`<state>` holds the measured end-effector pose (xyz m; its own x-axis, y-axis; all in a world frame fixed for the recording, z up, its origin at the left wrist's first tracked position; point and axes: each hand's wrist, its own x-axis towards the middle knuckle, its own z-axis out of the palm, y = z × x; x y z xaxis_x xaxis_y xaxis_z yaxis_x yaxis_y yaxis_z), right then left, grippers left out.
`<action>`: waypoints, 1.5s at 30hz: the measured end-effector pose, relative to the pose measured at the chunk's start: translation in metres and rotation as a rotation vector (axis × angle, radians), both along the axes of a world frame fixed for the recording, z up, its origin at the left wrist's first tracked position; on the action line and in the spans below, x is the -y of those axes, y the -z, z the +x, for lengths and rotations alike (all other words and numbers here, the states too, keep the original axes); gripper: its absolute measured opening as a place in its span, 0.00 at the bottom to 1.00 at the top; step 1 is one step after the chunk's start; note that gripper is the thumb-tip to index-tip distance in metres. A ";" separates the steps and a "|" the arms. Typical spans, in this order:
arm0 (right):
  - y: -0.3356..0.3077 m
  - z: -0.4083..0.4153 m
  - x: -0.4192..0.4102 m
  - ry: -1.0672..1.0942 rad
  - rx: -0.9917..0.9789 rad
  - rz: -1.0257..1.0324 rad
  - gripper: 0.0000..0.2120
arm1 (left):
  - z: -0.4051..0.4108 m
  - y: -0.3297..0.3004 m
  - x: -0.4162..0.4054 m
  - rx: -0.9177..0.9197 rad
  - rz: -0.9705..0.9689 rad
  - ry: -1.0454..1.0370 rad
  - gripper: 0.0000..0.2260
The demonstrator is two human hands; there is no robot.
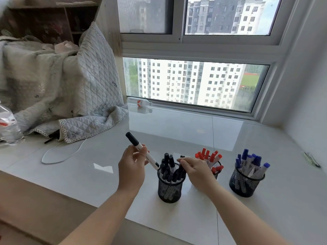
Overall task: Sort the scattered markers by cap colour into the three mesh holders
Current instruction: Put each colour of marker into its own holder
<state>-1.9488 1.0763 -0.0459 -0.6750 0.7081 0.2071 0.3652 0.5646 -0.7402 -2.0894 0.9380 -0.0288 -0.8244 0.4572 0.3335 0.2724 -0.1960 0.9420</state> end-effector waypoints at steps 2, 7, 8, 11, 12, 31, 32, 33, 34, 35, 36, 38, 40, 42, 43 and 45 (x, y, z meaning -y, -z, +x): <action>0.006 0.004 0.001 -0.001 -0.033 -0.062 0.12 | 0.004 0.002 0.002 0.001 0.021 -0.005 0.03; 0.025 0.014 0.005 0.038 -0.075 -0.097 0.25 | 0.010 0.013 0.004 -0.021 -0.026 -0.005 0.03; 0.030 0.016 0.005 0.045 -0.072 -0.100 0.27 | 0.010 0.015 0.004 -0.020 -0.037 -0.009 0.04; 0.037 0.017 0.009 0.020 -0.007 -0.111 0.32 | 0.009 0.021 0.003 -0.029 -0.090 -0.030 0.06; 0.039 0.016 0.009 0.023 0.015 -0.117 0.31 | 0.009 0.023 0.003 -0.031 -0.104 -0.036 0.06; 0.047 0.019 0.039 0.055 0.052 0.172 0.13 | 0.005 0.026 -0.006 -0.212 -0.272 0.004 0.09; 0.049 0.020 0.038 0.053 0.044 0.170 0.13 | 0.006 0.024 -0.005 -0.229 -0.262 0.016 0.11; 0.051 0.021 0.037 0.052 0.045 0.174 0.14 | 0.007 0.021 -0.005 -0.263 -0.249 0.021 0.10; 0.052 0.021 0.037 0.051 0.048 0.178 0.16 | 0.008 0.020 -0.005 -0.311 -0.240 0.010 0.11; 0.053 0.021 0.037 0.054 0.045 0.172 0.17 | 0.008 0.019 -0.005 -0.356 -0.238 -0.009 0.14; 0.053 0.021 0.037 0.064 0.033 0.143 0.20 | 0.007 0.018 -0.005 -0.389 -0.234 -0.032 0.19; 0.052 0.021 0.037 0.092 0.003 0.012 0.27 | 0.006 0.016 -0.005 -0.423 -0.227 -0.073 0.24; 0.051 0.018 0.035 0.085 0.004 -0.112 0.35 | 0.004 0.016 -0.006 -0.449 -0.217 -0.093 0.21; 0.051 0.013 0.032 0.042 0.010 -0.200 0.40 | 0.002 0.017 -0.007 -0.449 -0.217 -0.082 0.16; 0.051 0.010 0.030 0.022 0.014 -0.247 0.40 | 0.001 0.019 -0.007 -0.446 -0.224 -0.075 0.15; 0.054 0.005 0.028 0.002 0.029 -0.327 0.38 | -0.001 0.024 -0.007 -0.444 -0.243 -0.064 0.12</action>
<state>-1.9440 1.0478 -0.0996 -0.6759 0.7352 -0.0504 0.3894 0.2983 -0.8714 -2.0909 0.9447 -0.0525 -0.6565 0.5181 0.5482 0.6608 0.0445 0.7492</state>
